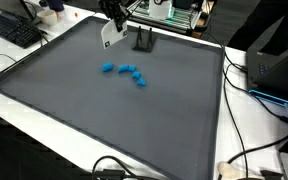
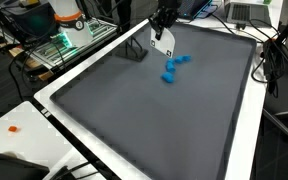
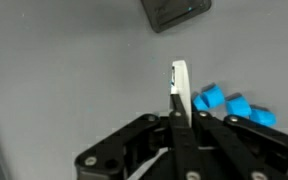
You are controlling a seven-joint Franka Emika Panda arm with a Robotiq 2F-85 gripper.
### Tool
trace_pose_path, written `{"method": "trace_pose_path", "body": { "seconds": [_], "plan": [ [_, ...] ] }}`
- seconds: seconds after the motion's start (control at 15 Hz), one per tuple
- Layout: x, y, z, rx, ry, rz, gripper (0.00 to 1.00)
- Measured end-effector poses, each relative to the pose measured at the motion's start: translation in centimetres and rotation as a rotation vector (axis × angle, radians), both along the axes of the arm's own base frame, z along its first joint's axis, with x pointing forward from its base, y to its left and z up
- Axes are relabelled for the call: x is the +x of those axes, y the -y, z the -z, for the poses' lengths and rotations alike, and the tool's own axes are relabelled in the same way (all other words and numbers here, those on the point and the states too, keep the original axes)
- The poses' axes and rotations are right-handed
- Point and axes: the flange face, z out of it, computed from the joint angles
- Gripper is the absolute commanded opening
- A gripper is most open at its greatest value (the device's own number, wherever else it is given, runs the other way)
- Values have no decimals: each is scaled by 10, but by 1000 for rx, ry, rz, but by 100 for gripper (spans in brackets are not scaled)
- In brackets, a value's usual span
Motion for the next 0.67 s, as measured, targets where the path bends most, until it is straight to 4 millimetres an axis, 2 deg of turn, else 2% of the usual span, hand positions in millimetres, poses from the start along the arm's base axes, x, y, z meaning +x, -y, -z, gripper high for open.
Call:
{"method": "trace_pose_path", "body": {
  "seconds": [0.4,0.67],
  "plan": [
    [-38,-5,0,-20,-25,321,1],
    [-60,-12,3,-7,-53,475,1]
  ]
}}
